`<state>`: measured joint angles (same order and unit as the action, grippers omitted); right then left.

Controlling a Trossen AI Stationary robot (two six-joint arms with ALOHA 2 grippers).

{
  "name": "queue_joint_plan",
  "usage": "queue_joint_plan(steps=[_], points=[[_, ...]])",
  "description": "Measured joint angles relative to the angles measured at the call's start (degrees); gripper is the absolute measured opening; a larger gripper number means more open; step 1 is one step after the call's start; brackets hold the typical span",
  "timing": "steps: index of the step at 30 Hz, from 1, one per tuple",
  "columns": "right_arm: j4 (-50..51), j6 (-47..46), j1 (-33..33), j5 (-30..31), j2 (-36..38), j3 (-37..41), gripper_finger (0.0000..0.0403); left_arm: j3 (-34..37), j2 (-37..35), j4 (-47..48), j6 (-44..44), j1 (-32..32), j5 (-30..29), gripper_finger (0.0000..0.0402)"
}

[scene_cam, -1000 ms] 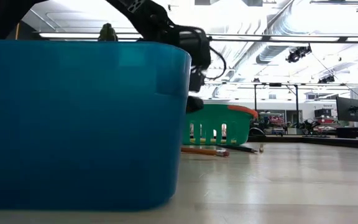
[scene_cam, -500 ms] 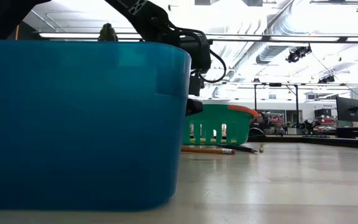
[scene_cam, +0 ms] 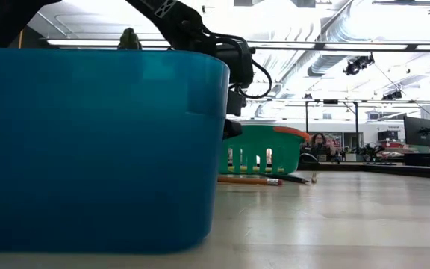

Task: Sort pens & pencils
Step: Put the orange pencil into the blue bin

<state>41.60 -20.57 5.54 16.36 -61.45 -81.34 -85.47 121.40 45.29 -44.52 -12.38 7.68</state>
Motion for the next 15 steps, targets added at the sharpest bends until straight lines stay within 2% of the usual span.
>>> queue_joint_plan(steps=[7, 15], points=[[0.0, 0.2, 0.0, 0.0, 0.0, 0.0, 0.0083, 0.0, 0.0, 0.9, 1.3, 0.0, 0.0, 0.0099], [0.0, 0.3, 0.0, 0.0, 0.0, 0.0, 0.0083, 0.0, 0.0, 1.1, 1.6, 0.0, -0.5, 0.0024]])
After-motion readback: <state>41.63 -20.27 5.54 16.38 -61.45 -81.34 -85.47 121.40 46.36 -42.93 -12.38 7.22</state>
